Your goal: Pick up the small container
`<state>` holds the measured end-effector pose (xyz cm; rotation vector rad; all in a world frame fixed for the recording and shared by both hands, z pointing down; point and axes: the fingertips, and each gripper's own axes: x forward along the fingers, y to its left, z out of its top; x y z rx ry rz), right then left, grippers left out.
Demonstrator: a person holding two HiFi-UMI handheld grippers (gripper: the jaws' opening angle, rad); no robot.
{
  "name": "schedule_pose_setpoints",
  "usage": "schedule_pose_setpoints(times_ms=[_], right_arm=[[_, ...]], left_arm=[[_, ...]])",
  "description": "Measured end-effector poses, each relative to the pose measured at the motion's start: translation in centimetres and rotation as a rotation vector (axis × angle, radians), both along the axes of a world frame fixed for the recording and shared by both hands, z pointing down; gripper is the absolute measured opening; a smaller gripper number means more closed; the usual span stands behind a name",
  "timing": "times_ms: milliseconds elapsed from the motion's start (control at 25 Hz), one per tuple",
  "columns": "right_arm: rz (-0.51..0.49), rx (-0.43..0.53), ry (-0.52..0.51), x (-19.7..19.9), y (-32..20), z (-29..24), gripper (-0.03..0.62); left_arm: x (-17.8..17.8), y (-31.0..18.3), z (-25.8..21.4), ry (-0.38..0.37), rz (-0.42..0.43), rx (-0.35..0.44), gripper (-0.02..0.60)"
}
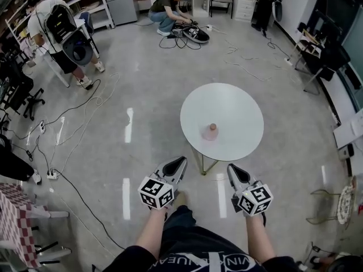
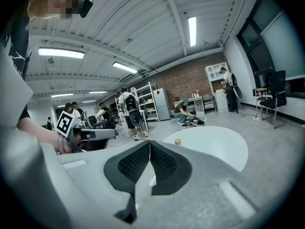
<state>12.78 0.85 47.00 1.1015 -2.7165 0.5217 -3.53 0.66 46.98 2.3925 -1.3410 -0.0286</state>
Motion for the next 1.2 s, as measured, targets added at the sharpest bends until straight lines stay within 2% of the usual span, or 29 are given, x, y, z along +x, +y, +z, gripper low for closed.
schedule_pose_setpoints(times_ms=[280,720,1000,1200], right_arm=[[0.034,-0.035,-0.001,-1.5,-4.0,1.5,0.006],[0.095,-0.095,0.038,-2.2,-8.8,4.6,0.009],[0.132,-0.095,0.055,-1.9,-10.9,5.8,0.020],[0.096,-0.061,0.082,-2.2,-13.0,6.2,0.026]], left_arm=[[-1.2,-4.9,1.2,0.007,0.041,-0.027,0.023],[-0.9,-10.2,4.5,0.020,0.141,-0.087,0.023],[0.0,-11.8,6.7,0.038,0.177,-0.100,0.022],[1.1,-12.9,7.7,0.040,0.193,-0.109,0.023]])
